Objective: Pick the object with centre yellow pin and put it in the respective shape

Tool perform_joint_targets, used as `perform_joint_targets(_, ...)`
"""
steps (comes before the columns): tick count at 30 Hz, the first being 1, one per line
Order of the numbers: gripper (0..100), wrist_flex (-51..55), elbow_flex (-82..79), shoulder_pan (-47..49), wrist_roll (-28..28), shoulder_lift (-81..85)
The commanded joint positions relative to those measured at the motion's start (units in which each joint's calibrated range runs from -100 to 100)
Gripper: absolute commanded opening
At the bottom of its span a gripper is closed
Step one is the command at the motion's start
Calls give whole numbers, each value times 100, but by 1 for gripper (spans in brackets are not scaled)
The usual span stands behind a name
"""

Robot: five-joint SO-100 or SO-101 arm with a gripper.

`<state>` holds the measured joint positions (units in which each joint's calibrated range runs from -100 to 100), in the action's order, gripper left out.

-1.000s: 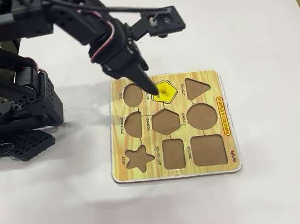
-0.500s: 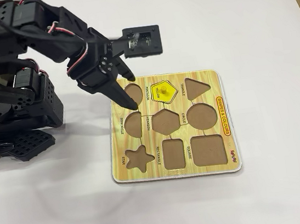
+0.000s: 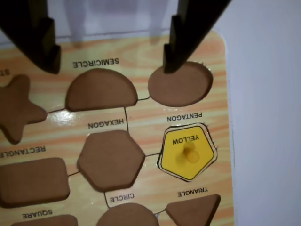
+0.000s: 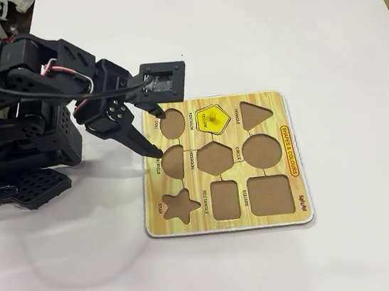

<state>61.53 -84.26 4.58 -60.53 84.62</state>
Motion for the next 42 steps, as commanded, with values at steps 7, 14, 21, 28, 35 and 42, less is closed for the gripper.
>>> perform_joint_targets(7,25,-59,-549,-390,-14,517)
perform_joint_targets(14,25,36,-1475,-380,38,1211)
perform_joint_targets(21,25,1306,-1466,-390,49,1354)
perform_joint_targets(28,25,1289,-1466,-370,54,1354)
perform_joint_targets(35,25,1289,-1466,-370,54,1354)
perform_joint_targets(42,25,1289,-1466,-370,54,1354)
